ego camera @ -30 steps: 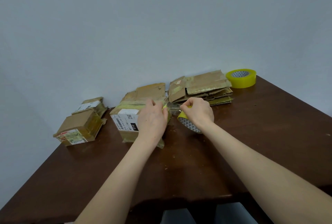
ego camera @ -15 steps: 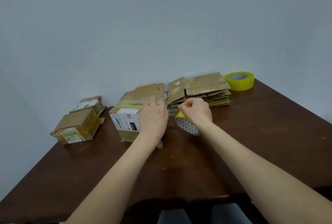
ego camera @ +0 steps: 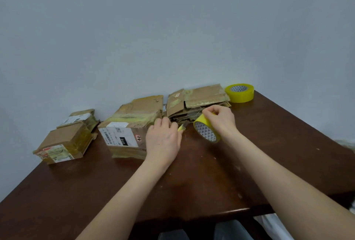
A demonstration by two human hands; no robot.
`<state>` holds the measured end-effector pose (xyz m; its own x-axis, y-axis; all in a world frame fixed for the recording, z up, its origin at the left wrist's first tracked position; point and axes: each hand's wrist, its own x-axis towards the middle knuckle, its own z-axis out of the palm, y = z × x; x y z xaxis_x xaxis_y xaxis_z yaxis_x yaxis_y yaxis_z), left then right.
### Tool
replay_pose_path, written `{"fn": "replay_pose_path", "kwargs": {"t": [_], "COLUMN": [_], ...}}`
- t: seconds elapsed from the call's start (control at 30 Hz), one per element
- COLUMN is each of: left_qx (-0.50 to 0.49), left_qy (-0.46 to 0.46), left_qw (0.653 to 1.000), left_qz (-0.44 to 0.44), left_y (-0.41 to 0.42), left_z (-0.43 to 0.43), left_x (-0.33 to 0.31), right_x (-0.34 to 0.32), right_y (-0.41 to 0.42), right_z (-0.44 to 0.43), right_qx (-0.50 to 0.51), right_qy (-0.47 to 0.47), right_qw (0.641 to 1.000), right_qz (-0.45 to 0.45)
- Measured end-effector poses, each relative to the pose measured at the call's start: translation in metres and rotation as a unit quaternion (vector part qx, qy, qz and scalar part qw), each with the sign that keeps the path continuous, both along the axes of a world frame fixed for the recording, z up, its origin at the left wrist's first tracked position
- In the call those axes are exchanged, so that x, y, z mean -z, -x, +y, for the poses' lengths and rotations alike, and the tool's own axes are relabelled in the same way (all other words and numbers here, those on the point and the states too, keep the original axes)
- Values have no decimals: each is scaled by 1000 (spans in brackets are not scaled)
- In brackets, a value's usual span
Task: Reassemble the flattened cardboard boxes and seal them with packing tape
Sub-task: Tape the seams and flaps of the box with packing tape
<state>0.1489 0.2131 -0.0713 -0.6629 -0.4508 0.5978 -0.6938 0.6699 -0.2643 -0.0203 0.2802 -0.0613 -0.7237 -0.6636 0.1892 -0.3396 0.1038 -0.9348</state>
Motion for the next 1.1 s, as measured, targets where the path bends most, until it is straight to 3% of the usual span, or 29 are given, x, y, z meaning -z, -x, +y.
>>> {"fn": "replay_pose_path", "kwargs": {"t": [0.1,0.2,0.27,0.4,0.43,0.6,0.77,1.1], "left_qx": [-40,-43,-1,161,164,83,126,114], "left_qy": [-159,-217,-227,-142,-147,-226,-334,-349], "left_qw": [986,972,973,962,958,966,917,886], "left_qz": [-44,-82,-50,171,184,91,176,283], "left_y": [18,27,30,54,61,88,91,100], "left_z": [12,14,12,9,9,-5,-6,0], "left_x": [17,38,41,-1,-14,-31,-28,-35], "right_x": [1,3,6,9,9,10,9,7], "right_y": [8,16,20,23,23,21,26,19], "right_z": [1,3,5,8,8,12,19,15], "right_qx": [8,18,22,30,29,7,-23,-12], "right_qy": [24,38,46,37,36,46,49,22], "right_qw": [1000,999,998,999,999,998,997,997], "right_qz": [-17,-26,-23,-1,4,31,58,72]}}
